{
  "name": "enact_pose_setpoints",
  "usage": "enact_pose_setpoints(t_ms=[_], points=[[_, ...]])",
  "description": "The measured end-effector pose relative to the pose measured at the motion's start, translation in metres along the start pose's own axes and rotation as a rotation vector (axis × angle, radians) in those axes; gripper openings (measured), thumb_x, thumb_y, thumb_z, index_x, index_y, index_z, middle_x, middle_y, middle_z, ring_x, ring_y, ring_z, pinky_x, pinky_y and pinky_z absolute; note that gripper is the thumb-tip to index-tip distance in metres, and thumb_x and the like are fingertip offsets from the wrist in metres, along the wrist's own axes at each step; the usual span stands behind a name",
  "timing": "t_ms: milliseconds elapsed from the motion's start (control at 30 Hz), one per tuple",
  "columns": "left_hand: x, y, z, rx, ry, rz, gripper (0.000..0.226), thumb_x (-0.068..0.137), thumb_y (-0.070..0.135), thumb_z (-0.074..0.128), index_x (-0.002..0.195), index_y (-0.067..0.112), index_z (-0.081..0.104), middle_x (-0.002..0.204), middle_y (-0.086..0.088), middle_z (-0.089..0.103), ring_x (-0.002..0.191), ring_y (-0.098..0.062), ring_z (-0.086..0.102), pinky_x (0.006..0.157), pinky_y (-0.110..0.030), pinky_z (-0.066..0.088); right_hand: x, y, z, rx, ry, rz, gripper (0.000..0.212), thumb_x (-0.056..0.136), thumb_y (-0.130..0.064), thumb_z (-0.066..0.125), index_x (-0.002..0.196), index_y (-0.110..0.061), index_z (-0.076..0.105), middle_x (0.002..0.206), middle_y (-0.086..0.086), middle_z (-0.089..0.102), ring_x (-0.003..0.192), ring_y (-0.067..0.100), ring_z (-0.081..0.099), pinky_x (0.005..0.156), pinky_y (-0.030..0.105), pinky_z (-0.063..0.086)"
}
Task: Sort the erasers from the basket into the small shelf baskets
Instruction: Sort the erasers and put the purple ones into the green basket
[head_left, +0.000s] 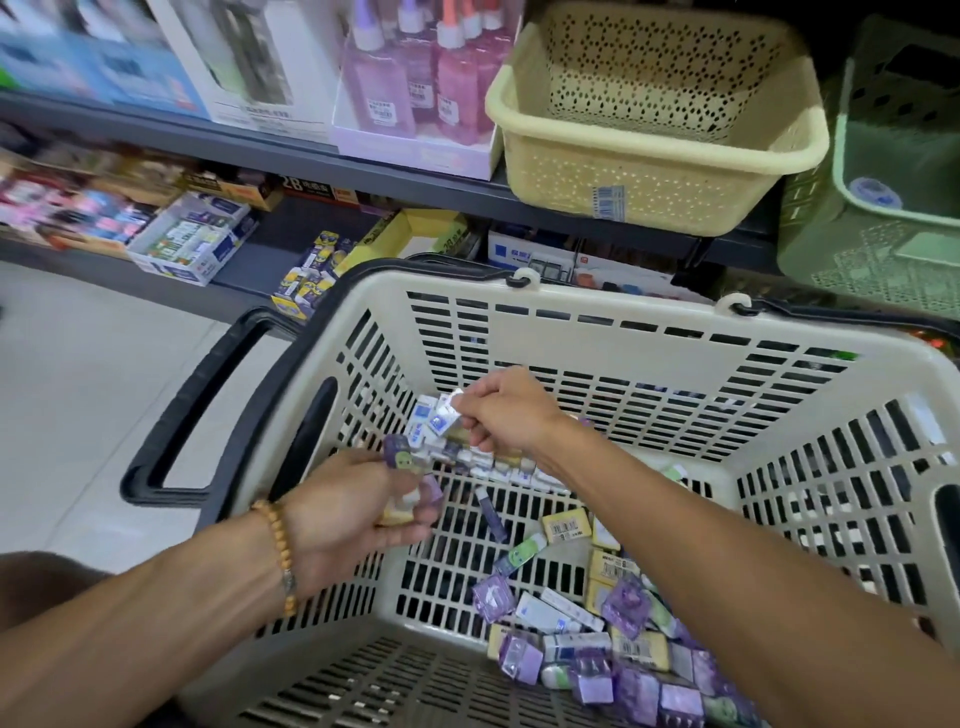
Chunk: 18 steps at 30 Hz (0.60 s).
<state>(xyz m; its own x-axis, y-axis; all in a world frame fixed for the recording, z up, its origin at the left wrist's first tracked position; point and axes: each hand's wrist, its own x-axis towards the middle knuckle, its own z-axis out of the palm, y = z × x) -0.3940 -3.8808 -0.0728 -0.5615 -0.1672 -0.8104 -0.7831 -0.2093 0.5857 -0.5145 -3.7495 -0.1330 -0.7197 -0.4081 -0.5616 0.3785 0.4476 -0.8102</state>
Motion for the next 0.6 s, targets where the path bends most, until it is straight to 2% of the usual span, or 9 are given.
enact_pose_setpoints(t_ms=[100, 167, 233, 300, 367, 433, 500, 600], points=[[0.0, 0.0, -0.004, -0.031, 0.03, 0.015, 0.02, 0.087, -0.003, 0.06, 0.106, -0.009, 0.06, 0.095, -0.02, 0.073, 0.082, -0.025, 0.073, 0.059, -0.025, 0.057, 0.012, -0.008, 0.013, -0.032, -0.059, -0.001, 0.014, 0.095, 0.001, 0.056, 0.104, 0.003, 0.066, 0.091, 0.02, 0.071, 0.062, 0.015, 0.065, 0.063, 0.027, 0.057], [0.0, 0.001, -0.004, -0.019, 0.037, 0.03, 0.025, 0.086, -0.002, 0.062, 0.109, -0.01, 0.059, 0.09, -0.019, 0.074, 0.079, -0.024, 0.074, 0.059, -0.024, 0.057, 0.008, -0.008, 0.014, -0.041, -0.049, -0.032, 0.017, 0.097, -0.002, 0.052, 0.109, 0.001, 0.065, 0.098, 0.018, 0.07, 0.07, 0.017, 0.067, 0.072, 0.033, 0.059], [0.002, 0.003, -0.003, -0.009, 0.041, 0.048, 0.03, 0.085, -0.001, 0.064, 0.113, -0.011, 0.057, 0.091, -0.02, 0.073, 0.081, -0.024, 0.074, 0.061, -0.025, 0.058, -0.001, -0.007, 0.01, -0.055, -0.085, -0.106, 0.019, 0.099, -0.016, 0.055, 0.112, -0.009, 0.066, 0.094, 0.009, 0.069, 0.068, 0.013, 0.065, 0.065, 0.027, 0.058], [0.003, 0.005, 0.0, -0.016, 0.036, 0.074, 0.033, 0.085, 0.0, 0.066, 0.114, -0.01, 0.057, 0.098, -0.022, 0.071, 0.084, -0.026, 0.073, 0.063, -0.025, 0.058, -0.012, -0.005, 0.007, -0.084, -0.235, -0.136, 0.018, 0.095, -0.031, 0.061, 0.108, -0.021, 0.07, 0.084, 0.001, 0.069, 0.061, 0.007, 0.061, 0.055, 0.019, 0.051], [0.003, 0.007, 0.003, -0.028, 0.005, 0.094, 0.031, 0.084, 0.002, 0.067, 0.112, -0.008, 0.058, 0.102, -0.022, 0.07, 0.087, -0.027, 0.073, 0.065, -0.026, 0.059, -0.018, -0.004, 0.006, -0.073, -0.332, -0.127, 0.013, 0.092, -0.03, 0.067, 0.103, -0.024, 0.07, 0.079, 0.001, 0.069, 0.055, 0.005, 0.058, 0.051, 0.017, 0.048], [0.003, 0.007, 0.005, -0.053, 0.001, 0.103, 0.026, 0.085, 0.001, 0.065, 0.11, -0.006, 0.06, 0.105, -0.023, 0.069, 0.088, -0.028, 0.072, 0.064, -0.026, 0.059, -0.016, -0.004, 0.004, 0.016, -0.305, -0.113, 0.01, 0.092, -0.022, 0.067, 0.1, -0.017, 0.07, 0.074, 0.004, 0.066, 0.051, 0.006, 0.056, 0.046, 0.017, 0.046], [0.004, 0.005, 0.004, -0.091, 0.065, 0.105, 0.018, 0.09, -0.001, 0.059, 0.108, -0.002, 0.057, 0.105, -0.023, 0.067, 0.087, -0.029, 0.072, 0.063, -0.027, 0.059, -0.01, -0.003, 0.0, 0.143, -0.193, -0.039, 0.011, 0.093, -0.015, 0.065, 0.098, -0.007, 0.069, 0.07, 0.005, 0.063, 0.05, 0.009, 0.056, 0.047, 0.019, 0.047], [0.004, 0.002, 0.0, -0.045, 0.122, 0.128, 0.009, 0.094, 0.003, 0.056, 0.1, 0.008, 0.059, 0.09, -0.015, 0.073, 0.075, -0.02, 0.073, 0.063, -0.031, 0.059, 0.0, 0.001, -0.002, 0.113, -0.042, 0.062, 0.01, 0.094, -0.008, 0.063, 0.094, 0.002, 0.068, 0.074, 0.01, 0.066, 0.051, 0.012, 0.06, 0.049, 0.02, 0.051]])
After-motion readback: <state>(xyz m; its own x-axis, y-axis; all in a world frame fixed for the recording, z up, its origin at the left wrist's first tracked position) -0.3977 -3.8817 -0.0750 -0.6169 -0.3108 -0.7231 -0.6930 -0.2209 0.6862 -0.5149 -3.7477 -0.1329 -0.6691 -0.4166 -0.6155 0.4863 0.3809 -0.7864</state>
